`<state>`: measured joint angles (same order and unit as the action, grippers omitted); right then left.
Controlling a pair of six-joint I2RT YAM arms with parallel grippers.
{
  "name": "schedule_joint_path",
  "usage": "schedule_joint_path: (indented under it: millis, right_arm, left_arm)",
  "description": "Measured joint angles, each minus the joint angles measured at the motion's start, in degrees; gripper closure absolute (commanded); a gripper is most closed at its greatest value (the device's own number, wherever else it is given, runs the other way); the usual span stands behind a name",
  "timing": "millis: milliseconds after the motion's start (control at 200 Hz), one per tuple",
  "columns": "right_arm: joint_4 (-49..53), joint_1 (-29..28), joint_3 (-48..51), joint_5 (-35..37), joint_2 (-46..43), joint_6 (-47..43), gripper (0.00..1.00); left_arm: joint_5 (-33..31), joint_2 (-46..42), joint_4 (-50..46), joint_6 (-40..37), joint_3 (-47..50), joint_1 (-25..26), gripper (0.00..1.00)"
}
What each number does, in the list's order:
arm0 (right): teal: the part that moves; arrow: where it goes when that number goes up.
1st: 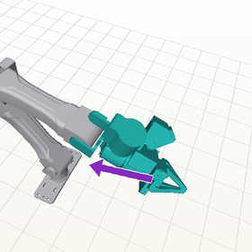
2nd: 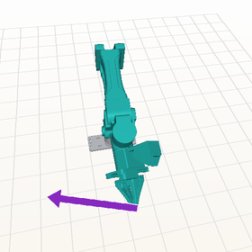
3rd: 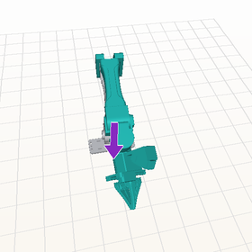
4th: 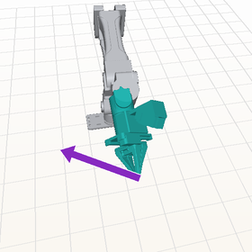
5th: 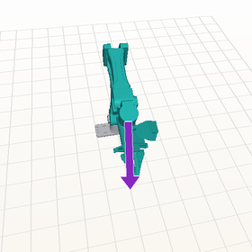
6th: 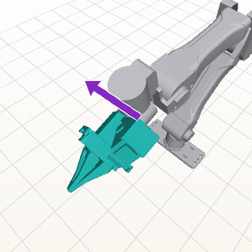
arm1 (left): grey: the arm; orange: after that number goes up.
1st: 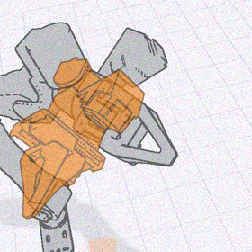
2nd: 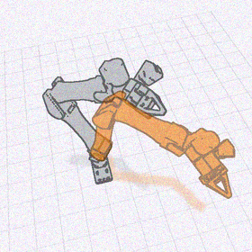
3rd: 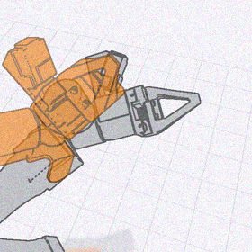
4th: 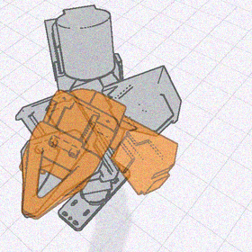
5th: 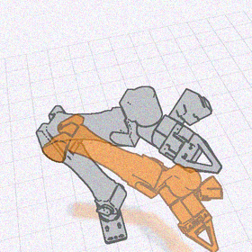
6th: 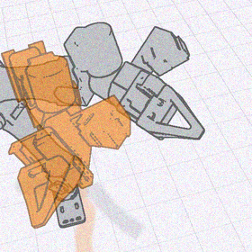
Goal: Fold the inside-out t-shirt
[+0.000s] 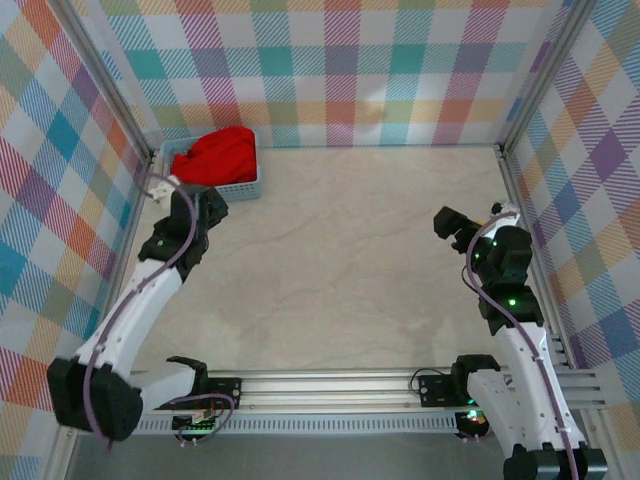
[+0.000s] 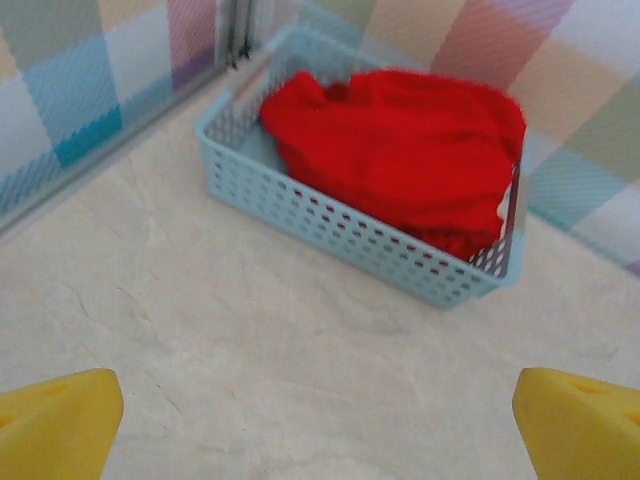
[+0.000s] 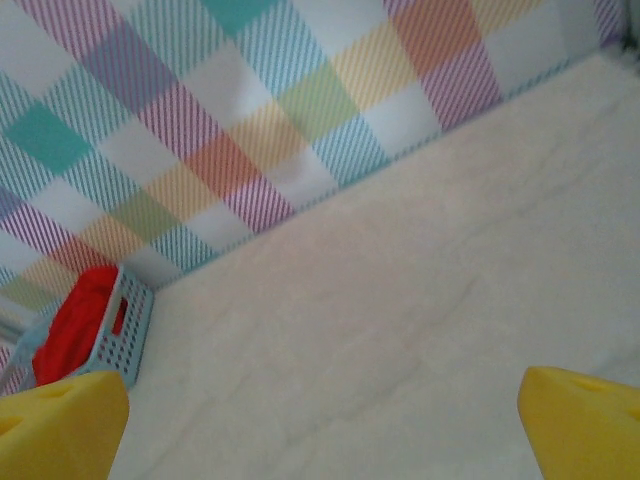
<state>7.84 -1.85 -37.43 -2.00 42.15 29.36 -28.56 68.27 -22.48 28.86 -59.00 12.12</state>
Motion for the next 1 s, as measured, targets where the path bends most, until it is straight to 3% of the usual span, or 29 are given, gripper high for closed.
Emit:
schedule_joint_path:
  millis: [350,745,900,960,1000]
  right_arm:
    - [9.8,-1.3,-4.2,-4.8,7.4,-1.9,0.00]
    - [12.0,-6.1,-4.4,-3.6,8.7,-2.8,0.00]
    - [11.9,-6.9,-4.4,-2.5,8.9,-2.8,0.00]
    - [11.9,-7.1,-4.4,-2.1,8.9,-2.8,0.00]
    - [11.9,-7.2,-4.4,-2.0,8.9,-2.7,0.00]
  left_arm:
    - [7.3,40.0,-7.4,-3.0,-37.9,-6.8,0.00]
    - [16.8,75.2,-18.3,-4.9,-78.9,-10.9,0.00]
    - [20.2,81.1,-19.6,-4.5,-83.6,-11.8,0.17]
    - [21.5,82.1,-19.5,-4.1,-83.8,-12.1,0.30]
    - [22.2,82.6,-19.5,-4.0,-84.3,-12.4,0.45]
